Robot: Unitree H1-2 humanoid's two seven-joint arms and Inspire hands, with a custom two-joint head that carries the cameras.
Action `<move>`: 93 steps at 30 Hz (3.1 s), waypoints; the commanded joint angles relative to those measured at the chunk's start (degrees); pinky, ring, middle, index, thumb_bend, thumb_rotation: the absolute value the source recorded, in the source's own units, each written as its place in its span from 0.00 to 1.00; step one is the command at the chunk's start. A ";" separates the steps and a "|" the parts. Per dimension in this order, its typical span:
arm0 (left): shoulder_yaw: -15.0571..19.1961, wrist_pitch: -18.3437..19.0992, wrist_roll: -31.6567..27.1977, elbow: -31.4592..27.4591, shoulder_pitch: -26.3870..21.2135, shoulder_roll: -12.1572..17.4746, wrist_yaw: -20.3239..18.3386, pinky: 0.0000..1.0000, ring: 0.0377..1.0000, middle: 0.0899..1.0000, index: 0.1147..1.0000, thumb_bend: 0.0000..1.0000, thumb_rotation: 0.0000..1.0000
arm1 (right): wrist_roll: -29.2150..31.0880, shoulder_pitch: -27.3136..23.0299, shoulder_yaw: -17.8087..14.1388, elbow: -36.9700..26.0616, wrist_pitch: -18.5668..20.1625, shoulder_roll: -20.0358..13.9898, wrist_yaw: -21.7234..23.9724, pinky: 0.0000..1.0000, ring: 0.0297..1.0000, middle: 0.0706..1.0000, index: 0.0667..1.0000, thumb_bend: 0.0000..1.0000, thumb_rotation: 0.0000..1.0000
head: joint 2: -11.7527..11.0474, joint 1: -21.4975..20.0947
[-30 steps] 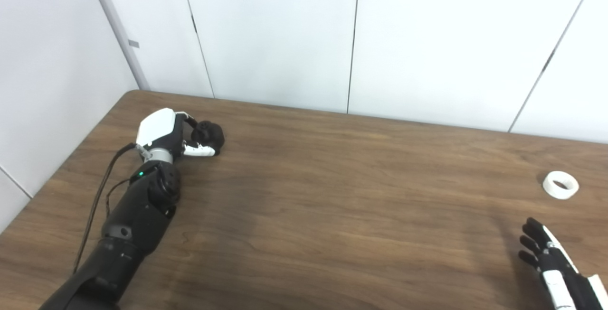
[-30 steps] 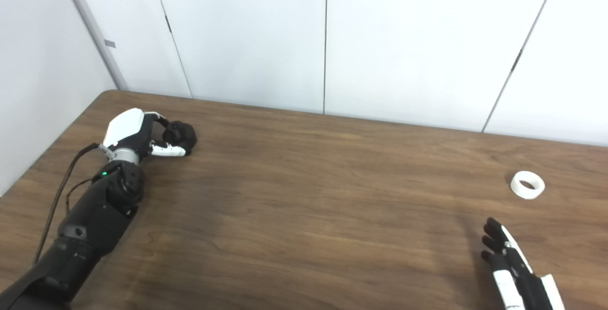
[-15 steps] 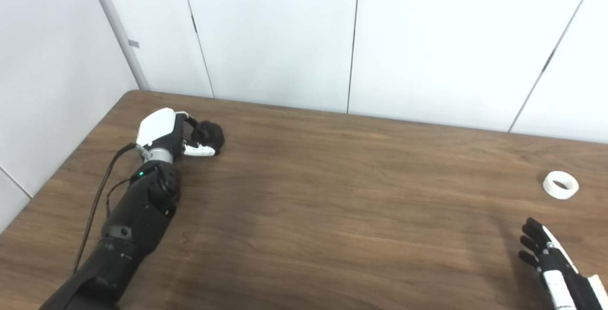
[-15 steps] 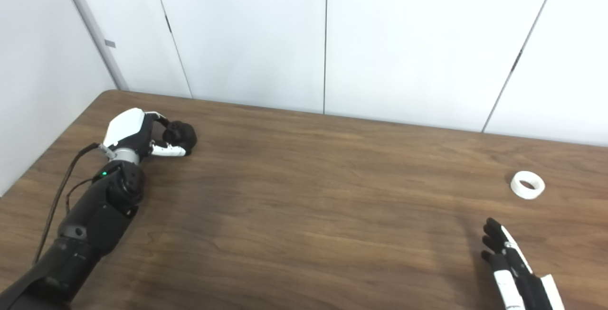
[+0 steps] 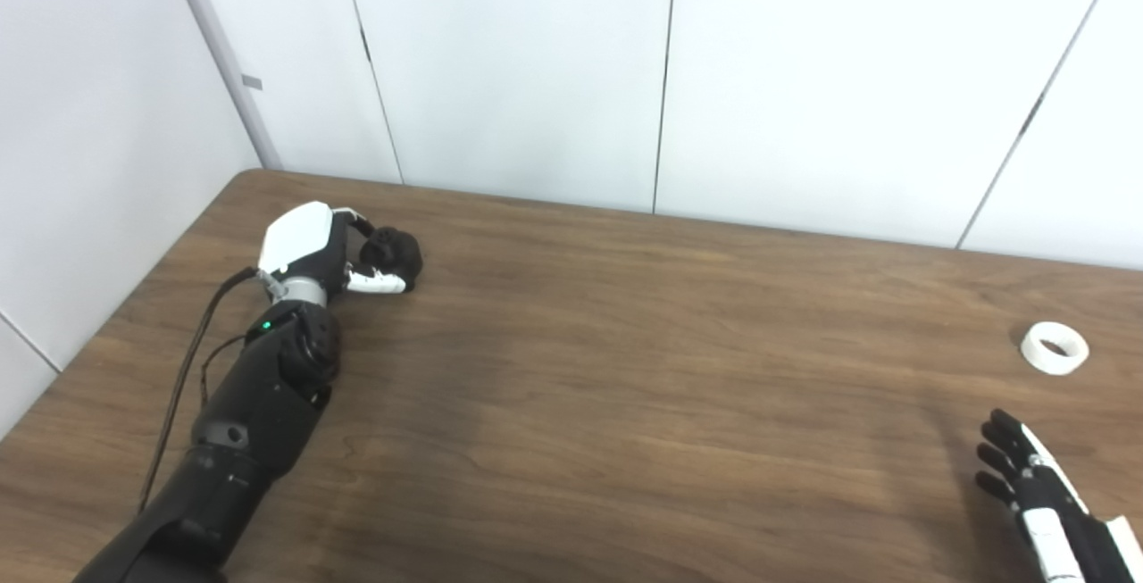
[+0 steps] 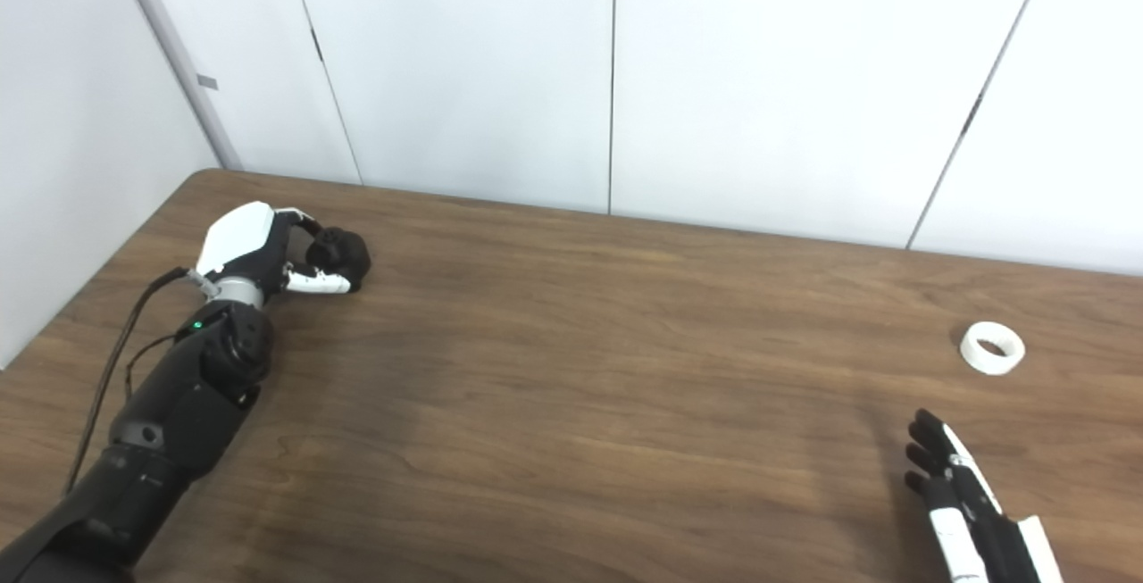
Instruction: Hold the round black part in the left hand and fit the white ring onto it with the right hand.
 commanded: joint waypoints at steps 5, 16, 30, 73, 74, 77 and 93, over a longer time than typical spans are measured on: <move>0.09 -0.63 0.83 -0.53 -3.15 1.13 0.93 1.00 0.95 0.87 0.67 0.86 0.26 | 0.19 0.04 -0.55 -0.61 -0.27 -0.83 0.07 0.86 0.91 0.93 0.92 0.47 0.96 | 0.04 0.05; 0.44 -0.87 0.51 -0.42 -3.16 0.93 1.15 1.00 0.95 0.87 0.65 0.86 0.24 | -0.43 0.21 -0.59 -0.84 0.33 -0.62 -0.30 0.86 0.90 0.92 0.92 0.47 0.97 | 0.16 0.20; 3.55 -4.80 -2.54 -0.26 -2.47 -0.57 4.00 1.00 0.93 0.82 0.44 0.56 0.07 | -0.37 0.43 -0.55 -0.99 0.69 -0.46 -0.20 0.86 0.91 0.92 0.92 0.48 0.96 | 0.14 0.16; -2.22 -7.58 9.89 -14.65 3.61 1.80 1.27 1.00 0.88 0.74 0.42 0.52 0.05 | -3.09 -0.37 -0.32 -1.68 3.00 0.05 -0.56 0.84 0.91 0.91 0.90 0.52 0.97 | 0.75 -1.03; -2.12 -7.16 9.71 -16.10 4.01 1.41 0.63 1.00 0.88 0.74 0.42 0.52 0.05 | -3.12 -0.37 -0.34 -1.73 3.09 0.06 -0.59 0.84 0.91 0.91 0.90 0.52 0.97 | 0.75 -1.03; -2.02 -6.21 9.59 -19.58 4.95 0.19 -1.07 1.00 0.88 0.74 0.42 0.52 0.05 | -3.21 -0.56 -0.35 -1.75 3.26 0.07 -0.61 0.83 0.91 0.91 0.90 0.52 0.97 | 0.91 -1.40; -6.55 -5.31 17.02 -35.50 10.94 -5.58 -9.65 1.00 0.88 0.75 0.42 0.52 0.05 | -4.72 -0.42 0.67 -2.71 3.99 1.26 -1.23 0.82 0.91 0.92 0.91 0.49 0.95 | 1.27 -4.20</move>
